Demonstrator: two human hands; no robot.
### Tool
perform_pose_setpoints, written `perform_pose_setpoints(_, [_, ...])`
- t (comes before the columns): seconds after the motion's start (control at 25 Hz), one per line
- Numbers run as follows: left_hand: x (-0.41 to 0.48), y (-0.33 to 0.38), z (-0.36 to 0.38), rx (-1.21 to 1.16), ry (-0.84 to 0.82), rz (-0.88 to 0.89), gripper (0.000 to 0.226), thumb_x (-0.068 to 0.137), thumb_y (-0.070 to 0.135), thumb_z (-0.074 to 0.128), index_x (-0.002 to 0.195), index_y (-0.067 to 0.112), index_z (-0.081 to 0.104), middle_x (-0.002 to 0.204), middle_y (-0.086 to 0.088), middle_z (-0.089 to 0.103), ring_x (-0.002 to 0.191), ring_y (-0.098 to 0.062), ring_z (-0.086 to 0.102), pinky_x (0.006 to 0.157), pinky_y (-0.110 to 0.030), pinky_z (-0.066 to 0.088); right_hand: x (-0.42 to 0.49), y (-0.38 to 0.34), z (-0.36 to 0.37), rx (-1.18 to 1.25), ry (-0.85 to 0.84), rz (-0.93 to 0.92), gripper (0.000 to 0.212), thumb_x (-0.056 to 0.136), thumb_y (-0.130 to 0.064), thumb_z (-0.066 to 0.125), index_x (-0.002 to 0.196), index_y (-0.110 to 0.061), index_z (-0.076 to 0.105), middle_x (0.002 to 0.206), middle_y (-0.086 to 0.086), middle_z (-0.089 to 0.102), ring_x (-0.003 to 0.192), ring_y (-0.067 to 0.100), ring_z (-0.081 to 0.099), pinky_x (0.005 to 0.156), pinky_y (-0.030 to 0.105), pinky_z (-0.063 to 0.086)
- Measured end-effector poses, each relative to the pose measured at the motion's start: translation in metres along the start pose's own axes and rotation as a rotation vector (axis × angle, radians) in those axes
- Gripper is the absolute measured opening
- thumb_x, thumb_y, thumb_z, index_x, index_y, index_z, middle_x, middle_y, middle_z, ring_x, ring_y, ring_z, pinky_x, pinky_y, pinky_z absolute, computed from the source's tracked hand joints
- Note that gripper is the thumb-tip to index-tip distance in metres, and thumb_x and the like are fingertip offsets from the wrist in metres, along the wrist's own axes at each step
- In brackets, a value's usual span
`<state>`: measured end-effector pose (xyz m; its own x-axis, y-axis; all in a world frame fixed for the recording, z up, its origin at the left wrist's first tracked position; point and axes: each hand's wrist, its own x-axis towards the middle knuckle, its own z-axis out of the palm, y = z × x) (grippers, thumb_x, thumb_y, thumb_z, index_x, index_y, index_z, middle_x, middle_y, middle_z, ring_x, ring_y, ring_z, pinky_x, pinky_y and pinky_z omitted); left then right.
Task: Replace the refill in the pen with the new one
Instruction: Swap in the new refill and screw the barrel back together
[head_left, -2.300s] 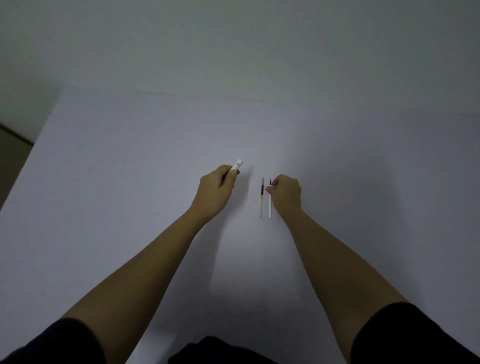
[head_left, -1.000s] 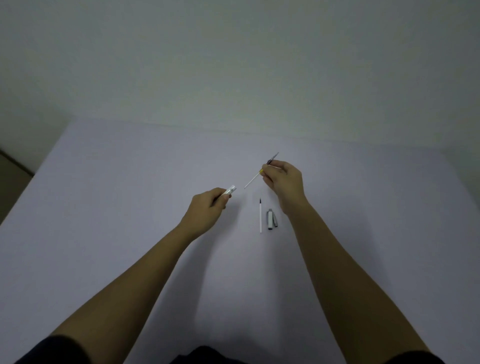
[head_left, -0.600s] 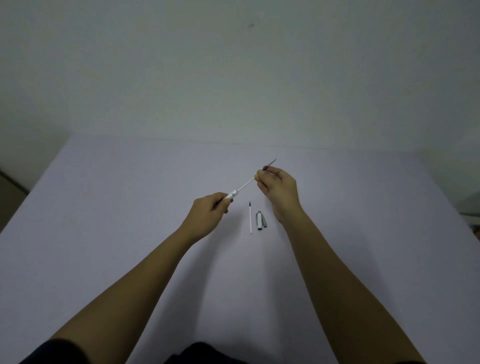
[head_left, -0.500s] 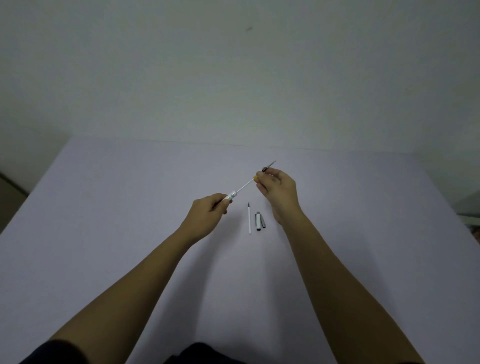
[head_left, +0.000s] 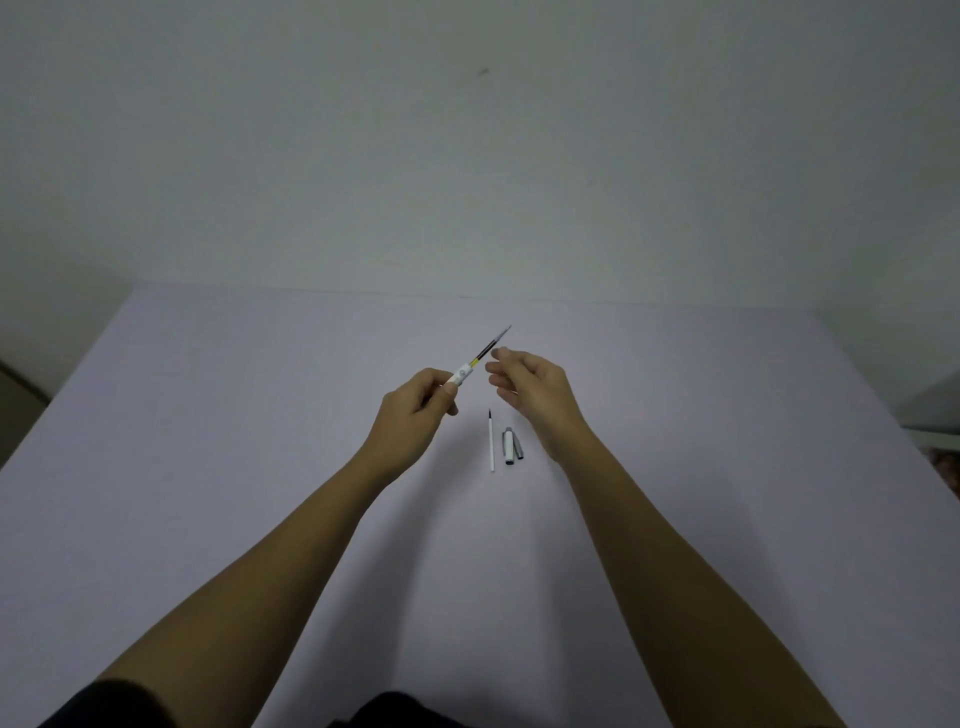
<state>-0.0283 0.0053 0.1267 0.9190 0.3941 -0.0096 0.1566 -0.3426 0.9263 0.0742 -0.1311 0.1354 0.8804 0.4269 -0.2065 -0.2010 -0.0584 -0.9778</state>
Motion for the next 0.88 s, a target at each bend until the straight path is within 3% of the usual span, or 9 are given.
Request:
perform_pose_setpoints(0.08, [0.002,0.002,0.001,-0.065,0.018,-0.014,0.016,0.095,0.032,0.046,0.096,0.024,0.061,0.076,0.008,0.064,0.059,-0.007,0.045,0.059,-0.025,0.039,0.006,0.009,-0.006,-0.034,0.030,0.035,0.024,0.089,-0.044,0.053,0.093,-0.025,0.067,0.090,-0.007,0.071,0.088,0.006,0.067,0.077,0.018,0.053])
perform_pose_setpoints(0.2, [0.006,0.002,0.003,-0.104,0.023,-0.033,0.018,0.095,0.031,0.046,0.098,0.021,0.061,0.076,0.007,0.063,0.062,-0.014,0.043,0.061,-0.030,0.039,0.017,0.032,-0.023,-0.214,0.190,0.087,0.020,0.090,-0.031,0.054,0.094,-0.017,0.068,0.085,-0.004,0.070,0.086,0.013,0.066,0.088,0.030,0.053])
perform_pose_setpoints(0.28, [0.009,0.000,0.004,-0.107,0.027,-0.050,0.018,0.095,0.031,0.046,0.098,0.021,0.061,0.076,0.007,0.063,0.062,-0.014,0.043,0.060,-0.028,0.038,0.023,0.050,-0.037,-0.428,0.260,0.108,0.021,0.089,-0.024,0.056,0.098,-0.010,0.069,0.089,0.004,0.072,0.091,0.020,0.067,0.086,0.028,0.051])
perform_pose_setpoints(0.4, [0.013,-0.007,0.005,-0.107,0.026,-0.067,0.019,0.096,0.030,0.045,0.100,0.021,0.060,0.077,0.006,0.063,0.060,-0.011,0.042,0.057,-0.025,0.038,0.031,0.075,-0.051,-0.710,0.242,0.105,0.020,0.089,-0.016,0.057,0.101,-0.007,0.069,0.102,0.013,0.072,0.097,0.025,0.065,0.080,0.022,0.044])
perform_pose_setpoints(0.56, [0.023,-0.018,0.006,-0.091,0.022,-0.102,0.019,0.096,0.031,0.045,0.100,0.022,0.060,0.077,0.007,0.062,0.058,-0.009,0.042,0.055,-0.023,0.037,0.046,0.101,-0.057,-0.875,0.172,0.164,0.021,0.086,-0.009,0.060,0.104,-0.003,0.067,0.108,0.016,0.070,0.101,0.028,0.064,0.087,0.030,0.047])
perform_pose_setpoints(0.76, [0.036,-0.030,0.010,-0.063,0.010,-0.142,0.019,0.096,0.030,0.044,0.101,0.020,0.060,0.077,0.006,0.062,0.061,-0.012,0.043,0.058,-0.026,0.039,0.054,0.120,-0.053,-0.909,0.088,0.212,0.024,0.079,-0.012,0.068,0.100,-0.001,0.066,0.102,0.016,0.071,0.098,0.028,0.064,0.078,0.025,0.044])
perform_pose_setpoints(0.88, [0.042,-0.035,0.015,-0.066,-0.001,-0.151,0.019,0.096,0.030,0.044,0.101,0.021,0.060,0.077,0.007,0.062,0.060,-0.012,0.043,0.058,-0.027,0.039,0.061,0.123,-0.052,-0.944,0.092,0.203,0.020,0.079,-0.011,0.066,0.097,-0.002,0.067,0.102,0.015,0.071,0.100,0.029,0.063,0.083,0.030,0.046])
